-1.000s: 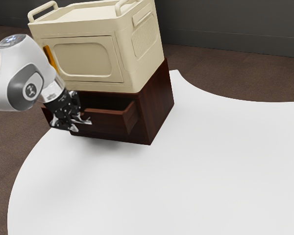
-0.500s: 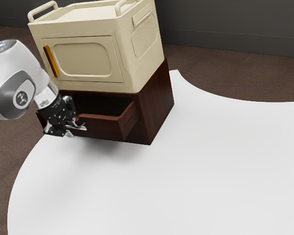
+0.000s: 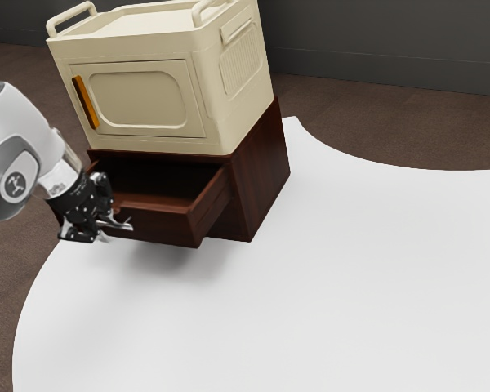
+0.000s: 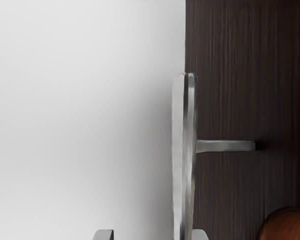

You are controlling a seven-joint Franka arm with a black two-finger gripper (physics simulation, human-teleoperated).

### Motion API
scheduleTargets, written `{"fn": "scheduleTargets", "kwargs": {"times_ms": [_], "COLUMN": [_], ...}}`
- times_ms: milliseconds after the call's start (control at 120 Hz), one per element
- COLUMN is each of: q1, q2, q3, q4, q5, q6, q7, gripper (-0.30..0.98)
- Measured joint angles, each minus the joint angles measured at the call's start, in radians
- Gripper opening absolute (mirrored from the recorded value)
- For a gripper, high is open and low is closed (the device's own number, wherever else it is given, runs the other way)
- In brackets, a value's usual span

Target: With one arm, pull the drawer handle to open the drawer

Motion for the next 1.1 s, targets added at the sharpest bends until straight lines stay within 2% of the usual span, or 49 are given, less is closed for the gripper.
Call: {"fn": "scheduleTargets", "kwargs": {"times_ms": [717,1100], "q1": [0.004,-0.005], "q2": [-0.121,-0.142], "q3": [0.007,0.015], "q4": [-0.122,-0.104], "q5": [0.005,0.052], "q6": [0.031,0.034], "q7": [-0.001,0.001], "gripper": [0.12,0.16]}}
